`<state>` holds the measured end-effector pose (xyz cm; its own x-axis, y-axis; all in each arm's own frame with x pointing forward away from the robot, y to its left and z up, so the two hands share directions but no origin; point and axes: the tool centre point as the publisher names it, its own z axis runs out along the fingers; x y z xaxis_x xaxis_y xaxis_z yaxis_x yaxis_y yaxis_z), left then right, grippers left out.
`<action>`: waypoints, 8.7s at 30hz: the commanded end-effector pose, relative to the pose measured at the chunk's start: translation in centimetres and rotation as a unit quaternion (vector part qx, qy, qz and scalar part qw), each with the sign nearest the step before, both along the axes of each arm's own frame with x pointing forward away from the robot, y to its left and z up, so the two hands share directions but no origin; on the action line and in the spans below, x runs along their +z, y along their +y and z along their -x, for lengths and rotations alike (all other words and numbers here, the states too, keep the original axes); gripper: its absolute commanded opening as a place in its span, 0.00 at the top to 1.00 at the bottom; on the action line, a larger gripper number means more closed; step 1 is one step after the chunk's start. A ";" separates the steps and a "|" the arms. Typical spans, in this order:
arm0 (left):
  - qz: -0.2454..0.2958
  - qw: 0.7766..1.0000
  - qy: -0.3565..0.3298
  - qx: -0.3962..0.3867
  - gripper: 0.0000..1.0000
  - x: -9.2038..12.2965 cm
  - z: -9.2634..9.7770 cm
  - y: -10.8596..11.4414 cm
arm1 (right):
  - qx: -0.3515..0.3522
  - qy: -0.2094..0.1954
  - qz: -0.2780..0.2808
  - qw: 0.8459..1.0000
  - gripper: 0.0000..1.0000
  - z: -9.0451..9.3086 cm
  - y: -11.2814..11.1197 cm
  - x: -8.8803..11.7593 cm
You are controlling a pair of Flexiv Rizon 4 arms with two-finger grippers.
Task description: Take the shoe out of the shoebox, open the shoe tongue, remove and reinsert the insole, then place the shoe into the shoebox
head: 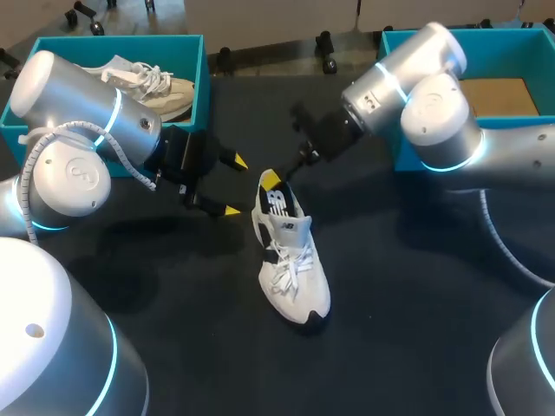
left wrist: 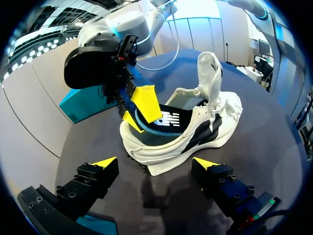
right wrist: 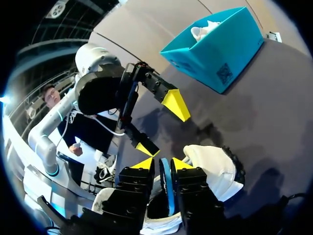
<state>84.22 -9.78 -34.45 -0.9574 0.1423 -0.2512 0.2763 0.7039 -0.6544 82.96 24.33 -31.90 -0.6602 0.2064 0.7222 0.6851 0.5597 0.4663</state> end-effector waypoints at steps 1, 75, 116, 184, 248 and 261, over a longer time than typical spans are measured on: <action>-0.002 1.000 0.000 0.001 0.00 0.0 0.0 -0.1 | -0.008 -0.006 0.009 1.000 0.72 0.9 -0.2 1.0; -0.019 0.995 -0.069 -0.077 0.00 8.3 -4.9 7.0 | -0.161 0.040 0.226 0.960 1.00 1.3 -4.3 10.8; -0.083 0.988 -0.108 -0.079 0.00 12.4 -7.3 11.8 | -0.293 0.019 0.468 0.833 1.00 3.9 -1.4 4.9; -0.083 0.988 -0.108 -0.079 0.00 12.4 -7.3 11.8 | -0.334 -0.008 0.479 0.812 1.00 2.8 -2.4 -2.9; -0.083 0.988 -0.108 -0.079 0.00 12.4 -7.3 11.8 | -0.371 -0.076 0.458 0.804 1.00 -0.7 -0.5 -5.3; -0.083 0.988 -0.108 -0.079 0.00 12.4 -7.3 11.8 | -0.370 -0.082 0.480 0.791 1.00 -1.6 -0.9 -8.1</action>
